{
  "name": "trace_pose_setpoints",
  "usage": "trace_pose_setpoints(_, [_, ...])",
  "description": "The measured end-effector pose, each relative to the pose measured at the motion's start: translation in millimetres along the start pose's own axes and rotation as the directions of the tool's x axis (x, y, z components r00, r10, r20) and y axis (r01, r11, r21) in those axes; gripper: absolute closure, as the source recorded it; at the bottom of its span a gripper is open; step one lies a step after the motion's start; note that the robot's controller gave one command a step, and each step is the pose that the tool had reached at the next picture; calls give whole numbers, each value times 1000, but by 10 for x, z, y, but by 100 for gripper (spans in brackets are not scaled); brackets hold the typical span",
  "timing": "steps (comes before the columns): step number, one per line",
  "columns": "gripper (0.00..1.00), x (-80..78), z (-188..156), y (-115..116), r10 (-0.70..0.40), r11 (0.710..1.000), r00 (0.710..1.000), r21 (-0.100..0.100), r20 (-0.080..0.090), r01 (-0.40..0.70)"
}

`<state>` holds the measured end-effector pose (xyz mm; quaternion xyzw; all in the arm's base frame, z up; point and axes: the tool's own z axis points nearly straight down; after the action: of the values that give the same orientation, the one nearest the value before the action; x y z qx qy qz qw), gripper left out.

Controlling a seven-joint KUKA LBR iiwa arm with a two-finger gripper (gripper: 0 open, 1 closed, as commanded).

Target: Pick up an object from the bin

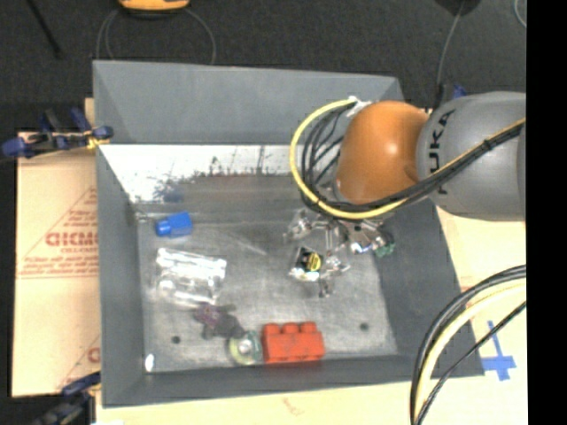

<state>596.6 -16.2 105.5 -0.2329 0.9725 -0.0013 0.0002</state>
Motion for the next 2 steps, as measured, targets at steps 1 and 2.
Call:
trace_pose_setpoints(1, [0, 12, 322, -301, 278, 961, 961, -6, 6, -278])
trace_pose_setpoints(2, [100, -15, 285, -322, 280, 960, 960, -3, 16, -280])
